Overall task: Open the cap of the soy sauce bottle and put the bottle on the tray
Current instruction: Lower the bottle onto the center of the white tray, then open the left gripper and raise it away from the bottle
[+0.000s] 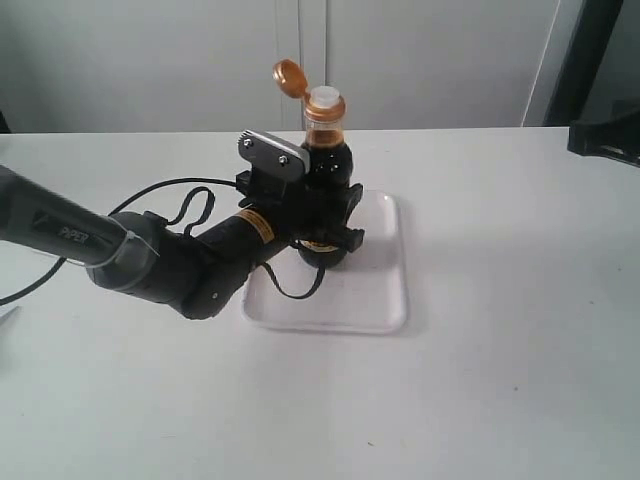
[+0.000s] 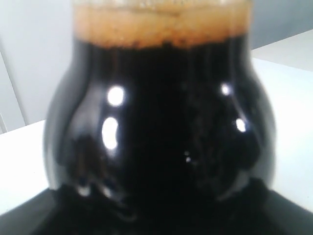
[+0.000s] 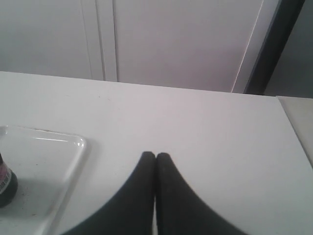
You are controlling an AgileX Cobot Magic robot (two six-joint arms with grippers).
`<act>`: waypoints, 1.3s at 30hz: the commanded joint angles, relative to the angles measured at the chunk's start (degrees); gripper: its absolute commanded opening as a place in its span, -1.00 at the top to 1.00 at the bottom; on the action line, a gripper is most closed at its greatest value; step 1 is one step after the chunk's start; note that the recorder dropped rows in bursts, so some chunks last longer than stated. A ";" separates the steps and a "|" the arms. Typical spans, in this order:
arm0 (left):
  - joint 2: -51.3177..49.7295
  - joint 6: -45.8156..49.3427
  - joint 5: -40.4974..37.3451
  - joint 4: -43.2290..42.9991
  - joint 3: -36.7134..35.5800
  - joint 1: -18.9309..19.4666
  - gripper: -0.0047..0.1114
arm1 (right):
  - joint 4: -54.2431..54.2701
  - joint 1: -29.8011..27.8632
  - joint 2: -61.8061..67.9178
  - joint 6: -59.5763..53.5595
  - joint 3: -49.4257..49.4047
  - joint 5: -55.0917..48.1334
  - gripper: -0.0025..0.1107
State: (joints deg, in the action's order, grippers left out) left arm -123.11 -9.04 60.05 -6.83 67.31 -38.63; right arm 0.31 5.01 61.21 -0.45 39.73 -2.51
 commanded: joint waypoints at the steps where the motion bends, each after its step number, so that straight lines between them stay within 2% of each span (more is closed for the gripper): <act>1: 1.61 3.23 2.66 0.56 0.67 0.18 -0.42 | 0.13 -0.36 0.14 0.45 -0.33 1.11 0.96; 3: 1.86 4.02 1.84 0.70 0.67 0.18 -0.62 | 0.13 -0.36 0.14 0.45 -0.33 1.11 0.96; 7: 1.86 3.99 1.95 0.70 0.67 0.18 -0.89 | 0.13 -0.36 0.14 0.45 -0.33 1.01 0.96; 14: 2.54 3.73 1.50 0.59 0.67 0.18 -0.89 | 0.13 -0.36 0.14 0.45 -0.33 1.13 0.96; 20: 6.50 2.19 -5.24 -0.43 0.67 0.18 -0.89 | 0.13 -0.36 0.14 0.45 -0.33 1.13 0.96; 28: 11.24 2.19 -9.04 -0.67 0.67 0.18 -0.89 | 0.13 -0.36 0.14 0.45 -0.33 0.76 0.96; 39: 17.21 2.82 -9.58 -0.67 0.67 0.18 -0.89 | 0.13 -0.36 0.14 0.45 -0.33 0.76 0.96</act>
State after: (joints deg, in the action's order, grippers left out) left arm -107.62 -6.42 50.33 -7.25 67.85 -38.63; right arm 0.31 5.01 61.21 0.00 39.73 -2.06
